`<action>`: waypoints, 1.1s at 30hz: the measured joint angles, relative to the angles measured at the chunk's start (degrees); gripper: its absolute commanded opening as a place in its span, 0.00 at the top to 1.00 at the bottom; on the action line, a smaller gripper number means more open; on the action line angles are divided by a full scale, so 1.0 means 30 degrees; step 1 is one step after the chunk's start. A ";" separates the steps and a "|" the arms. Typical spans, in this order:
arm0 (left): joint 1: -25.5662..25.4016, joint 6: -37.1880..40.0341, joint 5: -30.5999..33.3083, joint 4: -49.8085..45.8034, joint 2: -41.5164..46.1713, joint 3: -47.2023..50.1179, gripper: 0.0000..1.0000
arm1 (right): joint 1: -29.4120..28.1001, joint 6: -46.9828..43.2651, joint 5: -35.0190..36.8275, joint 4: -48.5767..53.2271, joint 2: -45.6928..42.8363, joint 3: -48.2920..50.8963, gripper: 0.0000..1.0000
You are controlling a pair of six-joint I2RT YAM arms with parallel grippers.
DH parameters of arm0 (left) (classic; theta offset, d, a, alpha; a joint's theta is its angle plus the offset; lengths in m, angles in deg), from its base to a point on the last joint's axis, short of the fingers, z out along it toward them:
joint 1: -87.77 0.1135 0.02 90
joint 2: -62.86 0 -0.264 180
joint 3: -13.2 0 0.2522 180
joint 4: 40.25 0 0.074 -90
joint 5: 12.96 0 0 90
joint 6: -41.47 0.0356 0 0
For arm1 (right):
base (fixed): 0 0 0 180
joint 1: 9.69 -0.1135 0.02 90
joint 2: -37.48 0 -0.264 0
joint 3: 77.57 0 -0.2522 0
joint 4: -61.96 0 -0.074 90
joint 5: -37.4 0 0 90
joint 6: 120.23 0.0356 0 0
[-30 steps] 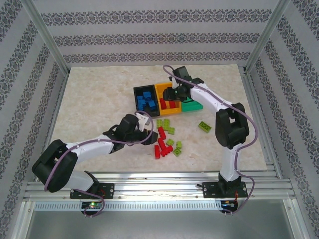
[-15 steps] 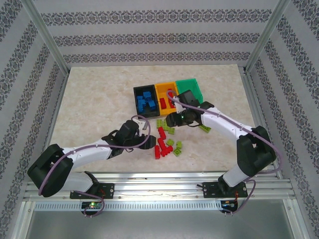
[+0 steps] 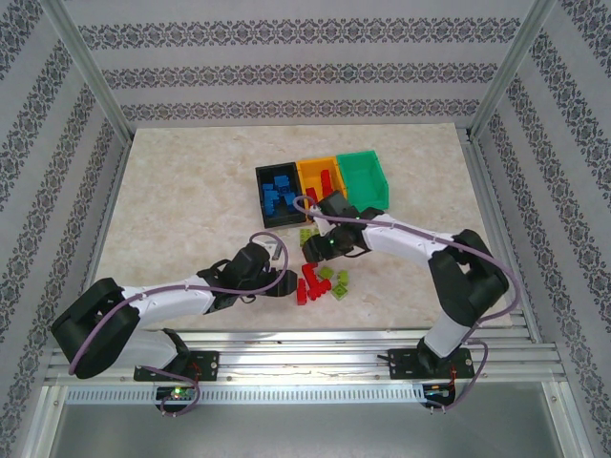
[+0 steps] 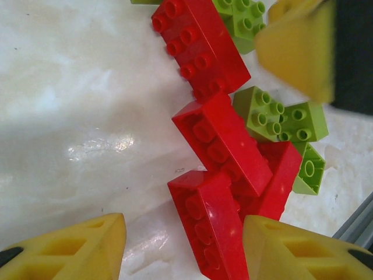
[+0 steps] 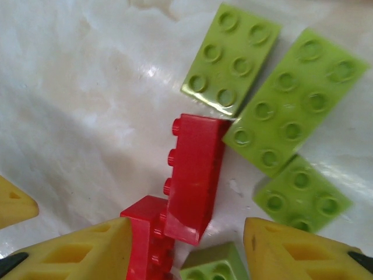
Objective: Sort the legos into containers by color
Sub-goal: Pick up the lego from the center of the table, then place the lego in the container.
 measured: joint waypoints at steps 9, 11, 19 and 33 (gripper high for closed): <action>-0.0204 -0.0408 0.0357 0.0146 0.0000 0.0284 0.45 | -0.0393 0.0408 0.0364 -0.0656 0.2033 -0.1086 0.67; -0.0240 -0.0437 0.0350 0.0146 0.0000 0.0291 0.45 | -0.0393 0.0437 0.0474 -0.0685 0.2186 -0.1100 0.73; -0.0350 -0.0444 0.0605 0.0350 0.0372 0.0750 0.45 | -0.0379 0.0415 0.0539 -0.0590 0.2142 -0.1290 0.80; -0.1042 -0.0415 0.0605 0.0590 0.0255 0.0699 0.45 | 0.3337 0.0998 -0.0903 -0.1304 -0.0576 -0.2470 0.80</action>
